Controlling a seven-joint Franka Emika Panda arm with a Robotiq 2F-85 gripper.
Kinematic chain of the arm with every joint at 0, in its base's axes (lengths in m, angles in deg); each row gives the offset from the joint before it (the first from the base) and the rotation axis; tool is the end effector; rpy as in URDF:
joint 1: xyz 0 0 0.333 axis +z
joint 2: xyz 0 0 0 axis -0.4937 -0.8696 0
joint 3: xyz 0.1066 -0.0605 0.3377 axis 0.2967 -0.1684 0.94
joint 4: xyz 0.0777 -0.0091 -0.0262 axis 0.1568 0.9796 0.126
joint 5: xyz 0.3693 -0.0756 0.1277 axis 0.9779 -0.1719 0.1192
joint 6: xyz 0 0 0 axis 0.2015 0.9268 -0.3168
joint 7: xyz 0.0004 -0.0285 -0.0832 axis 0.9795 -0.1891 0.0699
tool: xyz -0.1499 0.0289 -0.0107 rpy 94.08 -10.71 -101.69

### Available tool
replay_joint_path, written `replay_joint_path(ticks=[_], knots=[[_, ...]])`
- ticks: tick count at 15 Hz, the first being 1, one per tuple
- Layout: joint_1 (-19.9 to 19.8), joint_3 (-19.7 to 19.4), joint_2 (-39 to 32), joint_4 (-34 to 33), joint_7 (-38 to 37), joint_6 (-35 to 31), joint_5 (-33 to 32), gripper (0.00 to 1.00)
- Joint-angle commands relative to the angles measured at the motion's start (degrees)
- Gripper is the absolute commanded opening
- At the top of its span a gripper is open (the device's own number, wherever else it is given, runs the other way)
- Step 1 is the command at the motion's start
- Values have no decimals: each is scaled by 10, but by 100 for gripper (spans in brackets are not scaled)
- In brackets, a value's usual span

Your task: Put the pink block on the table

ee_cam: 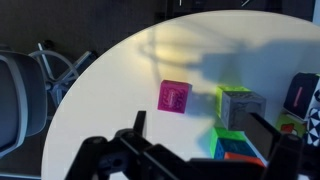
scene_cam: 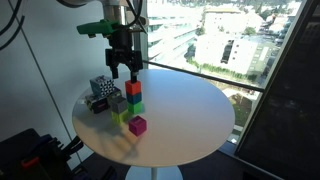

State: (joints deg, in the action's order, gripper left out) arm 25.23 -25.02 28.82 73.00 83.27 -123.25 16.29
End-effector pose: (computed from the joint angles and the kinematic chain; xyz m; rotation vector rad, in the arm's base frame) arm 0.4416 -0.0744 0.3588 3.0145 -0.0293 -0.2333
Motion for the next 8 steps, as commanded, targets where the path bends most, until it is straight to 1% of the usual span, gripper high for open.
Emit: replay_joint_path(ticks=[1,8], knots=[[7,4,38,-16,2,55,17,100],[14,-1,73,-56,12,119,70,100]])
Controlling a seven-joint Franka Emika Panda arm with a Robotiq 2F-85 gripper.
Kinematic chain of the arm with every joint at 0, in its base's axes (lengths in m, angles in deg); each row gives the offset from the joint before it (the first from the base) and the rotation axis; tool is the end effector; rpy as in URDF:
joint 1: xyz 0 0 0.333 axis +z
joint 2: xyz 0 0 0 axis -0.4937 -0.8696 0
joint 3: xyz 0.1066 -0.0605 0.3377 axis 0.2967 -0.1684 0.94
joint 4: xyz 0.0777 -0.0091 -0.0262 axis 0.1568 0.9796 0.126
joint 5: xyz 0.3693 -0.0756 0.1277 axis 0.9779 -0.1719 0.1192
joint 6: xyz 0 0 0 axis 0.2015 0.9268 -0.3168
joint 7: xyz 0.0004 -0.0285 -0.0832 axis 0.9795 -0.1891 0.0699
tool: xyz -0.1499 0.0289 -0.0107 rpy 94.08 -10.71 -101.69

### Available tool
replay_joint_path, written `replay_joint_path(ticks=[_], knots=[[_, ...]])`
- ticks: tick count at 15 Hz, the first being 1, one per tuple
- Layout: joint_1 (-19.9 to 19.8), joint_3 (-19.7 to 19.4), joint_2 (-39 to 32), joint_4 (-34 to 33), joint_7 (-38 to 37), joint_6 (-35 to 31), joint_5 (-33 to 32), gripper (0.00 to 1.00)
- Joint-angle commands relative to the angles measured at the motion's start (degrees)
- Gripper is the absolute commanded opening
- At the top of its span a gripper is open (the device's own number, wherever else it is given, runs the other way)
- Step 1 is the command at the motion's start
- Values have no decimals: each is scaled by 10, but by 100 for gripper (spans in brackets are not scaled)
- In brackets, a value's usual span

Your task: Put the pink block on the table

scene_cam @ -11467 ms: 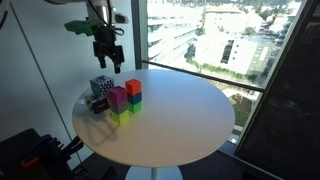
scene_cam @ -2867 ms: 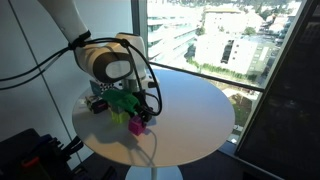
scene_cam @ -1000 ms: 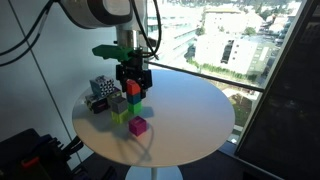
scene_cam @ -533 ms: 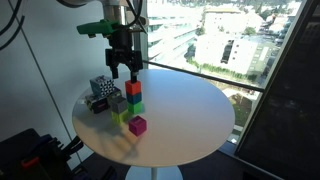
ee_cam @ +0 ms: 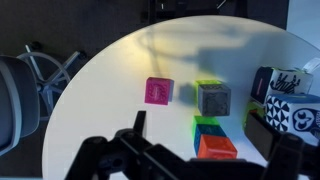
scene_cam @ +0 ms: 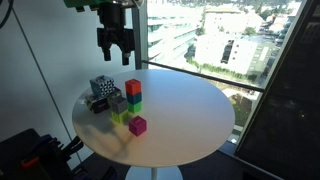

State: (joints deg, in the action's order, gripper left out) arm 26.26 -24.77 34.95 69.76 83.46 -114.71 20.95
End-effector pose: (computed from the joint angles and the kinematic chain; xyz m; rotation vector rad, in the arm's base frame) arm 0.4305 -0.0584 0.4201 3.0783 -0.0775 -0.2081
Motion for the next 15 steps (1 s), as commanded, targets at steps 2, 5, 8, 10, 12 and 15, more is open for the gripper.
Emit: replay_joint_path(ticks=[2,5,8,10,12,15], knots=[[5,-3,18,-30,10,39,33,100],[6,-4,27,-41,12,43,44,100],[7,-4,34,-50,16,43,52,100],[8,-6,38,-56,21,44,58,100],[8,-7,41,-61,29,43,64,100],[8,-5,42,-67,31,42,66,100]])
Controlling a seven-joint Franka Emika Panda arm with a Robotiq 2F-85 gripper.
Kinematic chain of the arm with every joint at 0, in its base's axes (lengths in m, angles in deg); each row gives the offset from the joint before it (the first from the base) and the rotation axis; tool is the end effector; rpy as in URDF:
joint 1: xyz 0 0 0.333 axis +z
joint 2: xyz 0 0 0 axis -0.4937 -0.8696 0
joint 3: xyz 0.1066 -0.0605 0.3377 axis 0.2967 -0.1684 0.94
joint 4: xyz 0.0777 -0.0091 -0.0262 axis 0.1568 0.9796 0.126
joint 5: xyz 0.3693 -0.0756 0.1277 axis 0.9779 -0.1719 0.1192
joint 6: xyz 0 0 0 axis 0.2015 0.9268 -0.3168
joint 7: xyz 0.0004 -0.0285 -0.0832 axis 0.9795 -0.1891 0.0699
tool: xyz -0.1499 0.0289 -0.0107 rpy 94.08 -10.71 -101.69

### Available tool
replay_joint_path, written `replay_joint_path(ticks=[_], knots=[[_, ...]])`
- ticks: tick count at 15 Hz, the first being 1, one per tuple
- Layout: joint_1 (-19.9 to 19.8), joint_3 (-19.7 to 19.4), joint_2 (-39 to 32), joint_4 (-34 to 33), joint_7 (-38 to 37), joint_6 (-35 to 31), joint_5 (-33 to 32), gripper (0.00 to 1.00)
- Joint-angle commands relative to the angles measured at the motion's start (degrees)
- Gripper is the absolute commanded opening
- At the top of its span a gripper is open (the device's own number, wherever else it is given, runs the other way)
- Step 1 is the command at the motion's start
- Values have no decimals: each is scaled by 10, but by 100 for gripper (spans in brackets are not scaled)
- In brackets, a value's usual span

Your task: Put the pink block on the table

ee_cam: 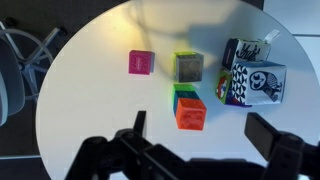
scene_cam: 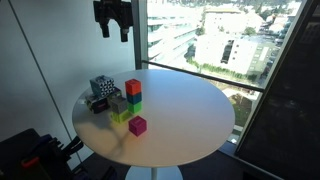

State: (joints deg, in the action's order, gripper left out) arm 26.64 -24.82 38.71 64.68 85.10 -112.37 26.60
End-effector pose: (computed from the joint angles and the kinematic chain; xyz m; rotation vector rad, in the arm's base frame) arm 0.4392 -0.0469 0.4867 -3.1098 0.0887 0.0245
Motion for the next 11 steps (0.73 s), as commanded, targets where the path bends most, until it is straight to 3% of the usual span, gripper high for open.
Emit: replay_joint_path(ticks=[1,11], knots=[[5,-5,2,-17,16,19,9,100],[2,-1,0,-5,4,1,0,100]])
